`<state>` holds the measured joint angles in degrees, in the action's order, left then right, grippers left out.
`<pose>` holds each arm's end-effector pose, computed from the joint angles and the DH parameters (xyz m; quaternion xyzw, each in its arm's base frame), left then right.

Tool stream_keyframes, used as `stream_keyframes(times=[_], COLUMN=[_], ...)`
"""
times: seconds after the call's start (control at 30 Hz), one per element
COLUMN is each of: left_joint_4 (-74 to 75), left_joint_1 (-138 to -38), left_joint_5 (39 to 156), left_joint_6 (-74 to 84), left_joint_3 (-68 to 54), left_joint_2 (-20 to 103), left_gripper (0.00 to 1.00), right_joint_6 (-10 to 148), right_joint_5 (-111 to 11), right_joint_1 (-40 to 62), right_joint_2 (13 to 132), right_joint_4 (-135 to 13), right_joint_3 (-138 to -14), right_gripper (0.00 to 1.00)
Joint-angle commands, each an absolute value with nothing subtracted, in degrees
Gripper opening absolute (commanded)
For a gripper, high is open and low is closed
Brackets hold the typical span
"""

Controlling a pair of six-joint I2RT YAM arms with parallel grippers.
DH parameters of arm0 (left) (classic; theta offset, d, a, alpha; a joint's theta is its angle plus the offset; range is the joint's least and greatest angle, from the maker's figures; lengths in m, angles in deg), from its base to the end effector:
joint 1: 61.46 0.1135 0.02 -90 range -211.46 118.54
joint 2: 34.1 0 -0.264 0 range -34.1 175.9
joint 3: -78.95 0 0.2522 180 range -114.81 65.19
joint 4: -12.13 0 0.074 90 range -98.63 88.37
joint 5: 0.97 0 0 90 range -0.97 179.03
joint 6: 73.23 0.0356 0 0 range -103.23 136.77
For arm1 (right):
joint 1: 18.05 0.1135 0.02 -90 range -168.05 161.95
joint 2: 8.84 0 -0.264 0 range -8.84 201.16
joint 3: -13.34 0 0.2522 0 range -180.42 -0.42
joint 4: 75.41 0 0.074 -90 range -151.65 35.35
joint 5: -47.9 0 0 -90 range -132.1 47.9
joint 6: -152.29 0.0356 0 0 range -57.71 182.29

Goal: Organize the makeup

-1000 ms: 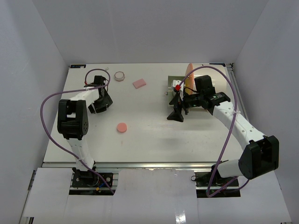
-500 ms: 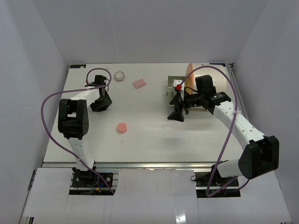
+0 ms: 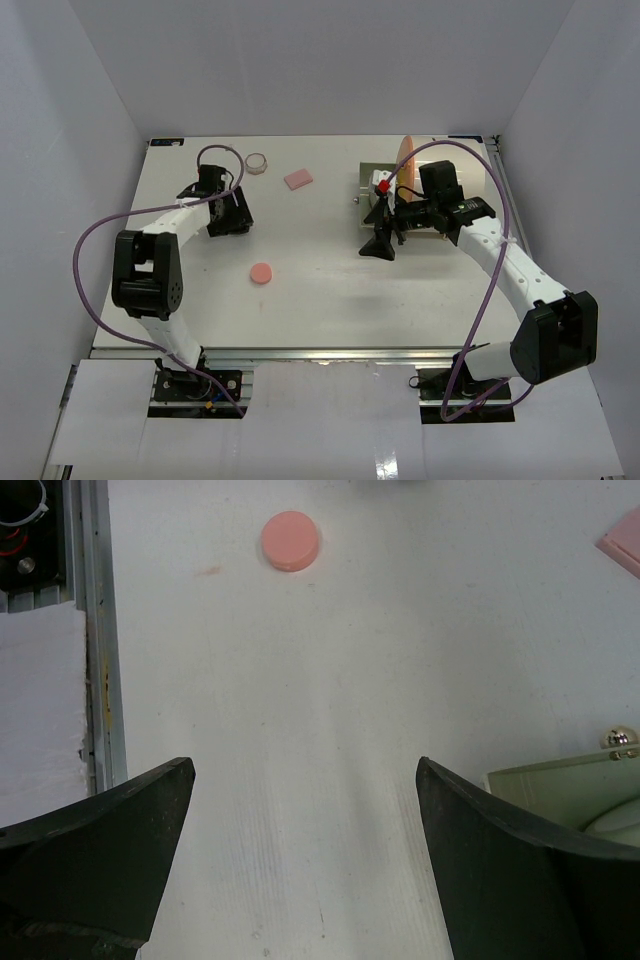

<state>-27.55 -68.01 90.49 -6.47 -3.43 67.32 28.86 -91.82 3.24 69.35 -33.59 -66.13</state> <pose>0.3651 -0.0428 0.1963 -0.1363 0.9532 -0.0811 0.2574 0.2621 0.1313 0.3145 -0.5349 0.6511 0.3396 0.4178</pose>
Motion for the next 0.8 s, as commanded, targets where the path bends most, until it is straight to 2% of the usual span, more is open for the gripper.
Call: stream_keyframes(times=[0.0,0.2,0.4,0.6,0.7,0.77], left_joint_4=[-18.8,-14.4,-15.3,-16.6,-19.4,-21.3], left_joint_1=[-74.6,-85.2,-92.4,-95.5,-96.9,-97.4], left_joint_5=[103.5,109.5,107.7,104.7,103.4,102.0], left_joint_6=[-5.7,-7.9,-8.7,-9.9,-9.9,-9.8], left_joint_3=[-4.3,-12.3,-28.3,-44.4,-53.5,-57.7], left_joint_2=[59.4,63.7,76.4,87.7,92.3,95.6], left_gripper=[0.00,0.00,0.00,0.03,0.08,0.14], right_joint_6=[28.6,28.0,27.5,27.4,27.4,27.3], right_joint_5=[-94.1,-94.0,-93.1,-93.5,-93.7,-93.9], right_joint_1=[1.6,-2.4,-6.1,-8.0,-8.5,-8.8], right_joint_2=[65.9,60.0,55.4,52.8,52.5,52.1], right_joint_4=[-34.8,-34.7,-34.8,-34.9,-34.9,-34.9], right_joint_3=[-65.5,-65.1,-63.7,-62.6,-62.1,-61.7], right_gripper=[0.98,0.98,0.97,0.97,0.96,0.96])
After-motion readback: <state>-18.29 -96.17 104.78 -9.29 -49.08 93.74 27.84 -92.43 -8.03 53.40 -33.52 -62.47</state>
